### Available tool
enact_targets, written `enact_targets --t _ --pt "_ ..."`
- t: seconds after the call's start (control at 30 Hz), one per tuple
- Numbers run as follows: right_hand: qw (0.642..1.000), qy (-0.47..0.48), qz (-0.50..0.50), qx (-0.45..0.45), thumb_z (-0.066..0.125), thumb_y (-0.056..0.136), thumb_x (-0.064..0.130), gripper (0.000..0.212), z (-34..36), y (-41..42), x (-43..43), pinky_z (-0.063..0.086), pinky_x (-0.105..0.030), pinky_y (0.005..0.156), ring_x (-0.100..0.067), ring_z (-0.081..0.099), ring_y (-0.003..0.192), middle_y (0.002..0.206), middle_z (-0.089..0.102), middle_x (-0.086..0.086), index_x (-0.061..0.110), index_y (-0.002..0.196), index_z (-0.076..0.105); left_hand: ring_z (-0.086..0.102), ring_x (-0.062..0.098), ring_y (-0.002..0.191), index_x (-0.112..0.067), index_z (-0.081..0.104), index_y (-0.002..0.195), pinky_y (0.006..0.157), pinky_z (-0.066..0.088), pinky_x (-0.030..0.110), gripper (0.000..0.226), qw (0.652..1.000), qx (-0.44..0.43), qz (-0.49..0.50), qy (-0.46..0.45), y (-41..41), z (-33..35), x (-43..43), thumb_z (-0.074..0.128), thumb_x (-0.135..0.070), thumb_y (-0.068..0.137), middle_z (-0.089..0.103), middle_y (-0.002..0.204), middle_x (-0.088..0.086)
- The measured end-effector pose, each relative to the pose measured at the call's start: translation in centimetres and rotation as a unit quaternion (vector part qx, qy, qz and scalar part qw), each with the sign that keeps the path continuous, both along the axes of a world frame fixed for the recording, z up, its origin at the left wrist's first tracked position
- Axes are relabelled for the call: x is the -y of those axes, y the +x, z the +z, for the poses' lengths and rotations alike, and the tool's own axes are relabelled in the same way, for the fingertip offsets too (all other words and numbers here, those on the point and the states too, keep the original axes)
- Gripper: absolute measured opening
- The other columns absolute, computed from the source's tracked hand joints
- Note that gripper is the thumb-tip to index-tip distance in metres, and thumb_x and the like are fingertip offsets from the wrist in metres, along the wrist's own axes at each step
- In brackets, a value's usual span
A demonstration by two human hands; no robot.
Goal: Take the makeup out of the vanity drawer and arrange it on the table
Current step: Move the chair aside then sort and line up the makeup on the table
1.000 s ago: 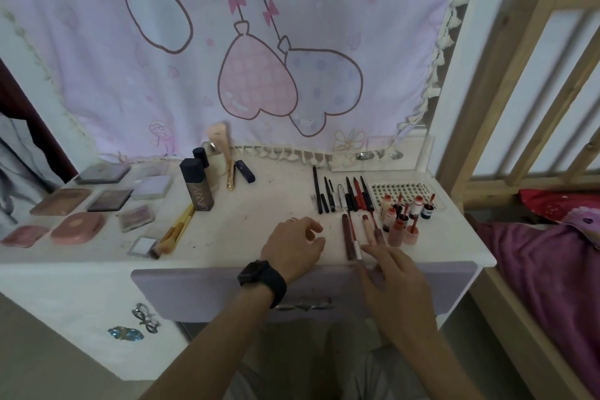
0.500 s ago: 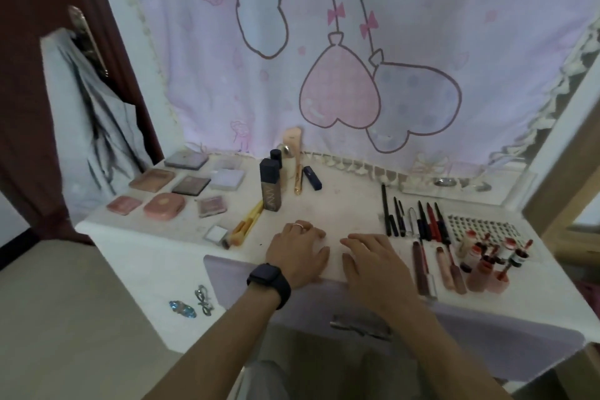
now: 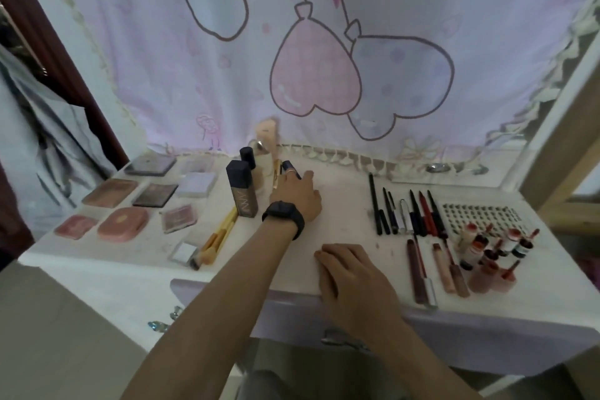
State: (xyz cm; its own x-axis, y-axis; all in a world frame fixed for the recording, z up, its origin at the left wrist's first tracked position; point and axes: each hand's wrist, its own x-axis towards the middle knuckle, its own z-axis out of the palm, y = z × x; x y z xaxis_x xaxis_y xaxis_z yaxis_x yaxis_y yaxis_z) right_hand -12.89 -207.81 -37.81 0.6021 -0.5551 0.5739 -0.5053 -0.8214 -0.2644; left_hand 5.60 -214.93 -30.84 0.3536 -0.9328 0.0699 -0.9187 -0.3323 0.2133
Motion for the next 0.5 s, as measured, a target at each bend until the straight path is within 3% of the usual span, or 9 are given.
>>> enact_targets --t 0.13,0.27,0.4,0.5 --pt "1.0 -0.003 0.004 0.0 0.05 0.098 0.027 0.034 0.0 0.1 0.1 0.055 -0.031 0.093 -0.023 0.061 0.11 0.117 0.07 -0.006 0.009 0.117 0.072 0.047 0.036 0.121 -0.011 0.049 0.133 0.089 0.046 0.043 0.041 0.998 0.023 0.061 0.01 -0.4 0.3 1.3 0.038 -0.036 0.102 0.04 0.139 0.018" --pt "1.0 -0.015 0.005 -0.002 0.052 0.097 0.026 0.033 -0.1 0.0 0.1 0.054 -0.03 0.092 -0.022 0.059 0.11 0.117 0.07 -0.006 0.009 0.116 0.072 0.051 0.036 0.116 -0.009 0.056 0.126 0.086 0.046 0.041 0.038 0.997 0.055 0.047 0.015 -0.5 0.2 0.9 0.037 -0.032 0.103 0.053 0.128 0.016" --pt "1.0 -0.024 -0.002 0.003 0.052 0.097 0.026 0.032 -0.4 0.1 0.2 0.054 -0.031 0.09 -0.022 0.059 0.109 0.116 0.07 -0.006 0.009 0.116 0.071 0.053 0.036 0.114 -0.011 0.052 0.128 0.087 0.051 0.044 0.035 0.998 0.051 0.038 -0.009 -0.5 0.0 0.0 0.042 -0.034 0.103 0.057 0.123 0.015" --pt "1.0 -0.018 -0.002 0.007 0.051 0.097 0.028 0.033 -0.7 0.0 0.3 0.056 -0.03 0.089 -0.02 0.058 0.11 0.116 0.069 -0.004 0.01 0.117 0.07 0.057 0.036 0.104 -0.015 0.05 0.129 0.079 0.051 0.043 0.031 0.998 0.055 0.022 -0.024 -0.5 0.0 -0.6 0.044 -0.03 0.102 0.058 0.116 0.014"
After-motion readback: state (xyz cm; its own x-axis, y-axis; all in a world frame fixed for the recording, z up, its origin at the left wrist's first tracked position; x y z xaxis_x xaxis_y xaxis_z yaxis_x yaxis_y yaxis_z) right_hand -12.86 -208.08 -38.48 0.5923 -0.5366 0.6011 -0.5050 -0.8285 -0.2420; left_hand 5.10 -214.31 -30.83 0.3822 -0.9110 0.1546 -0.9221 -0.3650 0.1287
